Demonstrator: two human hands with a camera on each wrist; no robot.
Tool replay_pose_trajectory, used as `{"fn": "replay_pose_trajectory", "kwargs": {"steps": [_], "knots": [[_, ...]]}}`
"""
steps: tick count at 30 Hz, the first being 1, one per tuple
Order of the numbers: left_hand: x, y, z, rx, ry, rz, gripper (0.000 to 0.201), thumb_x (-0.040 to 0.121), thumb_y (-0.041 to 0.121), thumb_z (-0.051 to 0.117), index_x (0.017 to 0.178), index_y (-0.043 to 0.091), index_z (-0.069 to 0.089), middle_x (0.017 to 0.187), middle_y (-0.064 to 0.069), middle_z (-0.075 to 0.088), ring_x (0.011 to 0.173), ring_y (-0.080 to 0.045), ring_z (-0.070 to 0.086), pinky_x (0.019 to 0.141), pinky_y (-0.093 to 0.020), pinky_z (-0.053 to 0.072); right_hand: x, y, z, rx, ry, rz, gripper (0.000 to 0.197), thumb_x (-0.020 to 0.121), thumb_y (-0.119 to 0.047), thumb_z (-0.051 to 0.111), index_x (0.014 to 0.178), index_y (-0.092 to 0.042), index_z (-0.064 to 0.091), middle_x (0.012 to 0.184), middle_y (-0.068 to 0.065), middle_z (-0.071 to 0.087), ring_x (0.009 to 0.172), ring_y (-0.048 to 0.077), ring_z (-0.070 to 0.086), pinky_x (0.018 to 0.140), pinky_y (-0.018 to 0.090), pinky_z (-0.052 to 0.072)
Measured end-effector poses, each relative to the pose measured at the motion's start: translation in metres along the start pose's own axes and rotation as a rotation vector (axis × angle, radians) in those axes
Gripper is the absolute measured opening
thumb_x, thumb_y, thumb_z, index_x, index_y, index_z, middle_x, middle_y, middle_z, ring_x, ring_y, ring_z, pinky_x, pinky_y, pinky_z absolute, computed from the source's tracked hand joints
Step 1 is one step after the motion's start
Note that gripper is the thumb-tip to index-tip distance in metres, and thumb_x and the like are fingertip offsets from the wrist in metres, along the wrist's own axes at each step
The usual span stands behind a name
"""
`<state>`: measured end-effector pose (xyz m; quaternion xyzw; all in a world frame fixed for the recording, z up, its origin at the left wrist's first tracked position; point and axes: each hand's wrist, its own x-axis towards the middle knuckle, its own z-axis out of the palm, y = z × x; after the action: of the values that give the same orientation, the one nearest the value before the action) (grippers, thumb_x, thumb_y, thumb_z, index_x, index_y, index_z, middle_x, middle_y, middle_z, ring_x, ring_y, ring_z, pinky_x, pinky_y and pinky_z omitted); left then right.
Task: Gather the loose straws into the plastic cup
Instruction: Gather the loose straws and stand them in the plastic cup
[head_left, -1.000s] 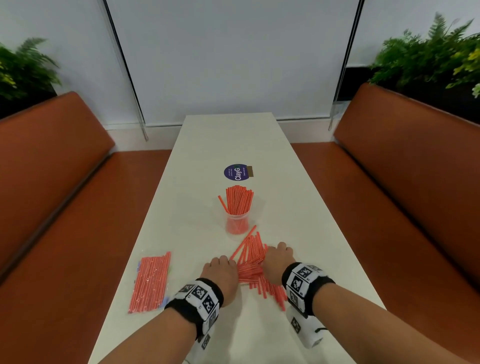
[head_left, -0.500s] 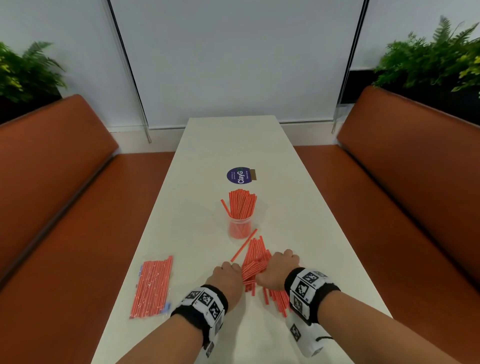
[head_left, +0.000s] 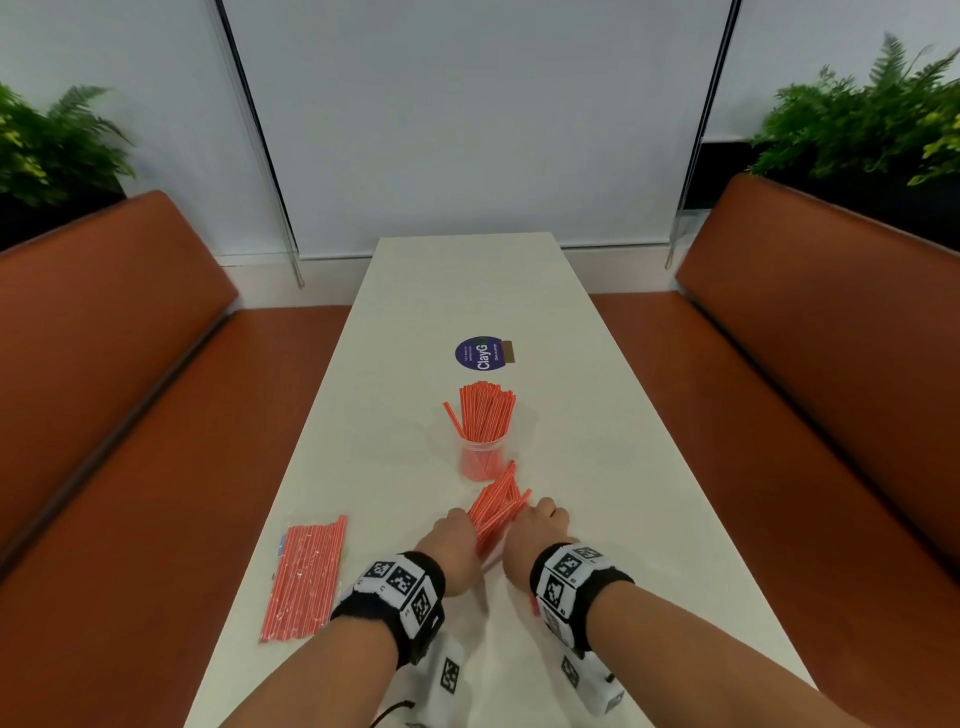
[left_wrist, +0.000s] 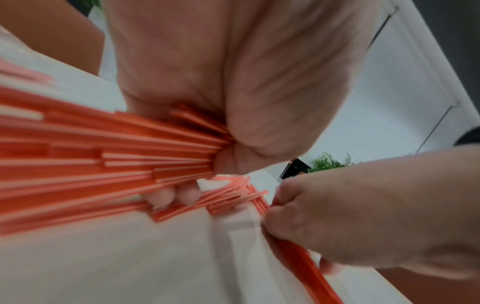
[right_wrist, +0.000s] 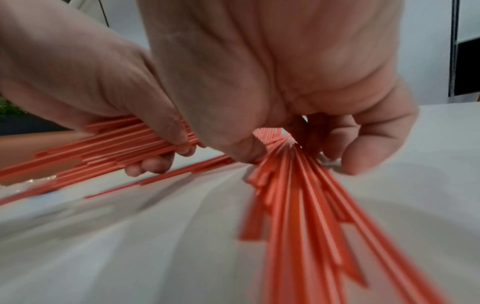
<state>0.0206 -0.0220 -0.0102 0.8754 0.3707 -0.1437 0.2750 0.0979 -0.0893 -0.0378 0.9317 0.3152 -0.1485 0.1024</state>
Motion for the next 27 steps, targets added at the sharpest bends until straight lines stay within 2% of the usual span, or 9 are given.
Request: {"fn": "replay_pose_trajectory", "kwargs": {"steps": [2,4,7,9,11,14,22,24,27], "knots": [[-0.002,0.001,-0.001,-0.024,-0.010,-0.002,0.034,0.093,0.006,0.043,0.126,-0.001,0.040,0.126,-0.020,0.055,0.113,-0.034,0.059,0.090,-0.037,0.048,0.003,0.006,0.003,0.074,0.025,0.044,0.032,0.090,-0.008,0.046,0.121,-0.008,0.047,0.123,0.009,0.045,0.113,0.024,0.045,0.087,0.035,0.045],[-0.004,0.003,-0.003,-0.064,-0.036,-0.005,0.033,0.092,0.004,0.039,0.125,-0.002,0.039,0.123,-0.021,0.055,0.107,-0.035,0.061,0.084,-0.038,0.051,0.008,0.009,0.005,0.099,0.048,0.074,0.031,0.091,-0.005,0.044,0.123,-0.006,0.045,0.126,0.011,0.046,0.115,0.025,0.048,0.092,0.035,0.045],[-0.006,0.004,-0.004,-0.153,-0.081,-0.014,0.034,0.091,0.001,0.039,0.124,-0.002,0.036,0.104,-0.017,0.056,0.076,-0.025,0.057,0.057,-0.031,0.048,0.010,0.010,0.002,0.142,0.029,0.116,0.029,0.093,-0.006,0.043,0.122,-0.006,0.045,0.126,0.012,0.049,0.114,0.026,0.051,0.093,0.036,0.045],[-0.005,0.002,-0.005,-0.191,-0.099,-0.015,0.033,0.090,0.000,0.037,0.123,0.000,0.035,0.090,-0.012,0.054,0.063,-0.018,0.051,0.051,-0.027,0.044,0.013,0.010,0.002,0.129,-0.002,0.121,0.030,0.093,-0.009,0.044,0.123,-0.006,0.045,0.125,0.012,0.050,0.114,0.027,0.052,0.093,0.036,0.046],[-0.005,0.001,-0.008,-0.194,-0.099,-0.004,0.024,0.091,-0.001,0.035,0.115,0.002,0.036,0.078,-0.005,0.049,0.060,-0.013,0.046,0.052,-0.024,0.040,0.016,0.013,0.002,0.092,-0.013,0.128,0.031,0.091,-0.009,0.046,0.122,-0.006,0.045,0.124,0.011,0.050,0.112,0.025,0.052,0.092,0.035,0.046],[-0.008,-0.002,-0.012,-0.228,-0.070,0.011,0.010,0.094,0.002,0.032,0.103,0.008,0.033,0.077,0.001,0.042,0.063,-0.008,0.041,0.052,-0.020,0.034,0.018,0.018,0.002,0.043,-0.018,0.148,0.031,0.088,-0.010,0.048,0.119,-0.008,0.046,0.120,0.010,0.050,0.108,0.023,0.053,0.089,0.032,0.047],[-0.001,-0.007,-0.008,-0.444,-0.042,-0.055,0.011,0.093,0.000,0.033,0.100,0.007,0.033,0.076,0.001,0.040,0.066,-0.013,0.042,0.053,-0.022,0.034,0.015,0.026,0.003,0.109,0.002,0.144,0.026,0.090,-0.008,0.045,0.116,-0.007,0.047,0.117,0.011,0.055,0.106,0.025,0.056,0.088,0.035,0.048],[0.002,-0.009,-0.006,-0.505,0.014,-0.084,0.015,0.093,0.000,0.039,0.102,0.009,0.031,0.075,0.003,0.039,0.074,-0.018,0.048,0.060,-0.023,0.039,0.013,0.029,0.001,0.092,-0.016,0.123,0.028,0.089,-0.008,0.047,0.117,-0.006,0.046,0.118,0.012,0.054,0.107,0.026,0.057,0.089,0.036,0.049],[0.002,-0.011,-0.008,-0.638,0.091,-0.146,0.020,0.091,0.000,0.043,0.103,0.011,0.031,0.073,0.001,0.041,0.074,-0.022,0.052,0.074,-0.036,0.049,0.017,0.041,-0.006,0.090,-0.034,0.109,0.033,0.090,-0.010,0.047,0.123,-0.003,0.044,0.124,0.014,0.051,0.112,0.028,0.055,0.095,0.037,0.047]]}}
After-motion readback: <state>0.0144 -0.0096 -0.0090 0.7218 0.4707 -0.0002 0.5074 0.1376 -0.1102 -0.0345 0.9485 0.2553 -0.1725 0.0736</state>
